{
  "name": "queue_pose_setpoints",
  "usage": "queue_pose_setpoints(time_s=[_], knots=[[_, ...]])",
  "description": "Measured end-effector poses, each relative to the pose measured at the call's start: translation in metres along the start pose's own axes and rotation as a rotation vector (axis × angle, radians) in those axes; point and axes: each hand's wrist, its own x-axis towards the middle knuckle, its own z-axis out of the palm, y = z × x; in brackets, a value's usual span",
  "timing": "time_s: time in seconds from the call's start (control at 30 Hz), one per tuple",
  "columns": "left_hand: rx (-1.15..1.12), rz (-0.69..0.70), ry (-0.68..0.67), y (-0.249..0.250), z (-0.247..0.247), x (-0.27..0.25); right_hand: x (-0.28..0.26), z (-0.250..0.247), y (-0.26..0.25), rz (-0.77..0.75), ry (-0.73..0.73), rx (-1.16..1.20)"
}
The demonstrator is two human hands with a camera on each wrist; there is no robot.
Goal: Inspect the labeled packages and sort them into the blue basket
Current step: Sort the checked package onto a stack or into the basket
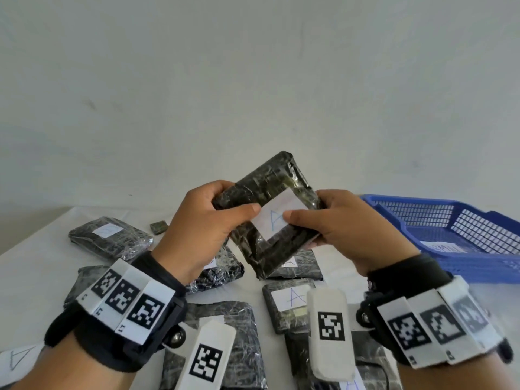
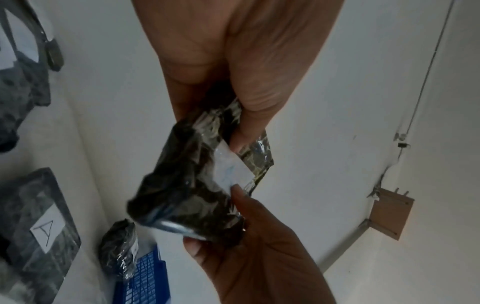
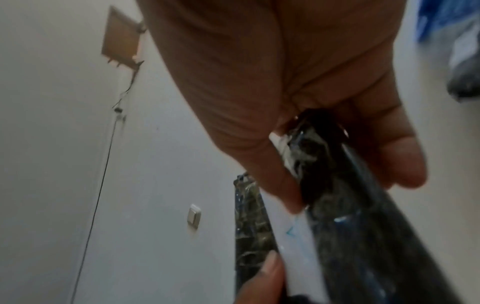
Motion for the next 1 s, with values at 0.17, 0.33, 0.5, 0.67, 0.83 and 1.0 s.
queue_pose_setpoints(time_s=[0.17,0.33,0.5,0.67,0.83,1.0], knots=[[0.063,0.084,-0.081,0.01,0.007,-0.01,-0.01,-0.007,-0.004,-0.128,0.062,-0.107],[-0.099,-0.057,-0.063,0.007,0.015,-0.013,-0.016,-0.005,0.003,-0.126,0.125,0.113],[-0.051,-0.033,-0.023,0.006,0.019,-0.017,-0.015,-0.001,0.012,-0.142,0.154,0.055],[0.067,-0.024,0.029,0.009,0.029,-0.014,-0.017,0.001,0.014,-0.113,0.231,-0.01],[0.113,-0.1,-0.061,0.018,0.043,-0.008,-0.023,-0.014,0.027,-0.132,0.271,0.01],[0.191,-0.174,-0.241,0.031,0.077,0.006,-0.027,-0.068,0.046,0.009,0.239,0.093]])
